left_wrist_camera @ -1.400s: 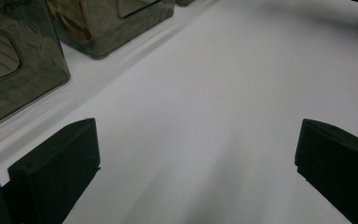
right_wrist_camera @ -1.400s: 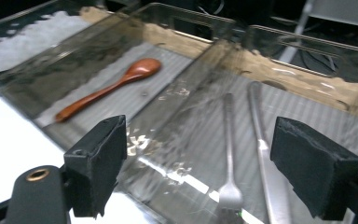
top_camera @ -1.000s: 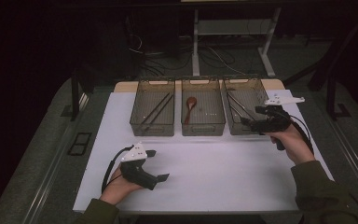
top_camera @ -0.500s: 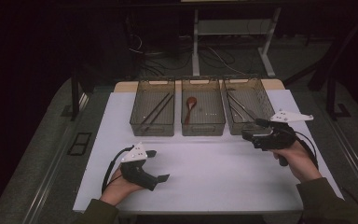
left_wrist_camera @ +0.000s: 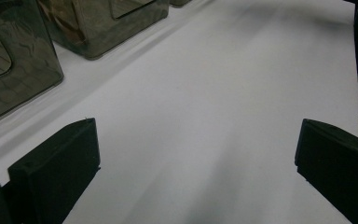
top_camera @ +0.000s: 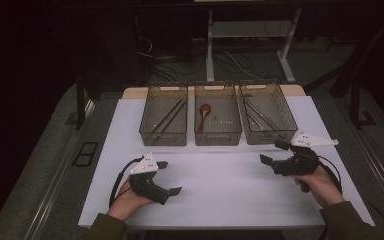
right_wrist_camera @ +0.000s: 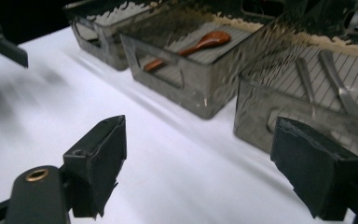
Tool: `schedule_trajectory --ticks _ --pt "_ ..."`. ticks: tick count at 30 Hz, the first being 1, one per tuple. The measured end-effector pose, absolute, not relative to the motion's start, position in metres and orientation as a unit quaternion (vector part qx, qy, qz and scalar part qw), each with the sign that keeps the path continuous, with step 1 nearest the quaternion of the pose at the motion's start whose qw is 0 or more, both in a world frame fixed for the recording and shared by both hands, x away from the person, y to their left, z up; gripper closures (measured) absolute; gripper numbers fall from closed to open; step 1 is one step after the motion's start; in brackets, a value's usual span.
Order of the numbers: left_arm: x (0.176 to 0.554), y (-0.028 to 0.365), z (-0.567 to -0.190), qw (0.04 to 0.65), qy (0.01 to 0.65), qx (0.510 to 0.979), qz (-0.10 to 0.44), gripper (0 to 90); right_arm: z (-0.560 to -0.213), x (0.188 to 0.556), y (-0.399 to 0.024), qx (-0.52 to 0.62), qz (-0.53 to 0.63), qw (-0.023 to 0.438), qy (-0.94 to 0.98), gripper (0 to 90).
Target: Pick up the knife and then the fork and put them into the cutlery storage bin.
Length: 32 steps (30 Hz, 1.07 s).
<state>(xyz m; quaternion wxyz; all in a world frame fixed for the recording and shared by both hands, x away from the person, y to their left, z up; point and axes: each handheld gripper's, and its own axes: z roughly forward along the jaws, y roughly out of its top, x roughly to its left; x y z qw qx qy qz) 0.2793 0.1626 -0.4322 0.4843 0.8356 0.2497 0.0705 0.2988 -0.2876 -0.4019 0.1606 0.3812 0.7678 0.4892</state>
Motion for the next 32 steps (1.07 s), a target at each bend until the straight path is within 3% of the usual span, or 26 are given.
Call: schedule_trajectory --ticks 14,32 --pt "0.279 0.163 -0.432 0.481 0.247 0.838 0.073 0.0 -0.427 0.277 -0.282 0.375 0.473 0.131 0.787 17.6" --pt "0.278 0.164 -0.432 0.481 0.251 0.837 0.074 0.0 -0.44 0.263 -0.301 0.384 0.454 0.136 0.792 17.6"
